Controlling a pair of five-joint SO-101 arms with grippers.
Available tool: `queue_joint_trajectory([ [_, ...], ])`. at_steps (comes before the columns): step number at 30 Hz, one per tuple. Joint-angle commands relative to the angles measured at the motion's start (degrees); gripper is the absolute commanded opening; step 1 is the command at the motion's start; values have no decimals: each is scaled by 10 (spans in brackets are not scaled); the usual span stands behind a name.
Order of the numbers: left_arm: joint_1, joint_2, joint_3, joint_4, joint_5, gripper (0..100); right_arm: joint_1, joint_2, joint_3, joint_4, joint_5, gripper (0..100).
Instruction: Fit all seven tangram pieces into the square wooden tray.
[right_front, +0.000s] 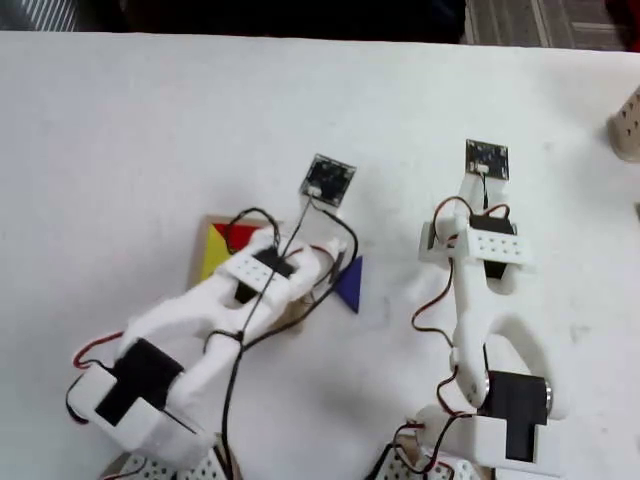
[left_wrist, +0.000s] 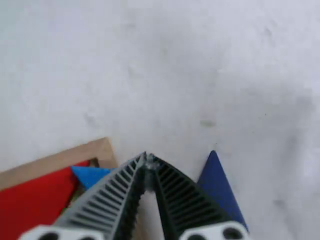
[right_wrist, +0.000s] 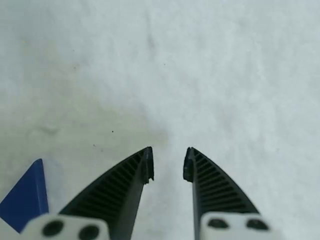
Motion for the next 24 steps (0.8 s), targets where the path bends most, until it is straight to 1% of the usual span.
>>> queue_joint_trajectory([
  [1,-21,-3,-34,55,-7,24,-7,-20,-2,-8,9,106],
  [3,-29,-4,-34,77,-7,24,-7,-20,-2,-8,22,106],
  [6,-31,-11,-34,88,-7,24,-7,-20,-2,-8,26,105],
  [11,-32,-79,-14,119,-7,24,-7,-20,-2,-8,27,105],
  [15,-58,-134,12,115,-4,24,-7,-20,-2,-8,27,105],
  [20,-121,-155,15,94,-3,24,-7,-20,-2,-8,27,105],
  [24,-130,-158,15,92,-8,25,-7,-20,-2,-8,27,105],
])
